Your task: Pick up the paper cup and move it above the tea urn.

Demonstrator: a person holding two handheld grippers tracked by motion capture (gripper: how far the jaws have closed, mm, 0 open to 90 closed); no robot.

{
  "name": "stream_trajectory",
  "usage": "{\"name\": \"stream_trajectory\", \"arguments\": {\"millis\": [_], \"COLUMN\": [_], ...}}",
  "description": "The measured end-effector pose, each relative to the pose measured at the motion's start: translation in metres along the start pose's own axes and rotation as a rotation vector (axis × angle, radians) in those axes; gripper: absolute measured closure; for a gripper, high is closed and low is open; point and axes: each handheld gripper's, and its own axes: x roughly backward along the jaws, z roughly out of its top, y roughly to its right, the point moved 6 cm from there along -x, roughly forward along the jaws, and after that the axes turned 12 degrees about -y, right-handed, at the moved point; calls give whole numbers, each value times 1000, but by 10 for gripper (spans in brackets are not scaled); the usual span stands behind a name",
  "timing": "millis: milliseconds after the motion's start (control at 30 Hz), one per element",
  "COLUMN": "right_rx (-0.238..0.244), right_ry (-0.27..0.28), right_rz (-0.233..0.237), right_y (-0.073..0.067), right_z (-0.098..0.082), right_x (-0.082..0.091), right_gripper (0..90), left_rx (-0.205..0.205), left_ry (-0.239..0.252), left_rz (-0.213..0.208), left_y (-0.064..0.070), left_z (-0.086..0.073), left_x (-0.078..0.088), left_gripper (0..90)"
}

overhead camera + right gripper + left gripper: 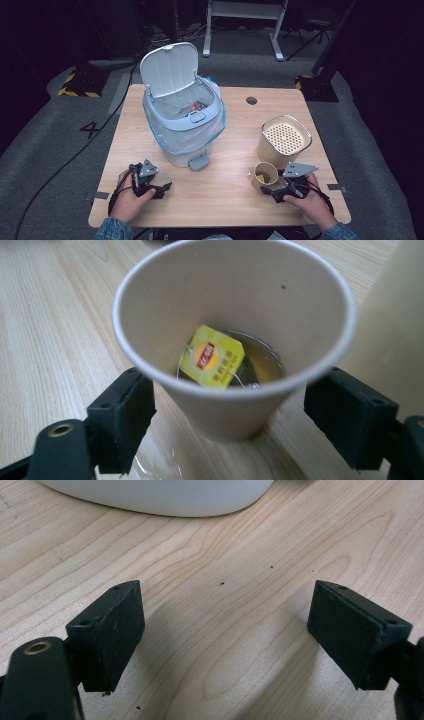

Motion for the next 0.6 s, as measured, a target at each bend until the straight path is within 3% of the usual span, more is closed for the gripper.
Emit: {"name": "stream_trajectory", "arguments": {"millis": [200, 600], "right_rx": [-18, -5], "right_ry": [34, 73], "right_rz": [-8, 10], "right_y": [-1, 1], "right_z": [9, 13], "right_x": [-10, -3], "right_gripper": [260, 291], "left_rx": [0, 1], "left_ry": [0, 1], "left_rz": [0, -1], "left_y": [0, 0], "left_z": [0, 0], "left_x": [0, 0], "left_gripper": [155, 155]}}
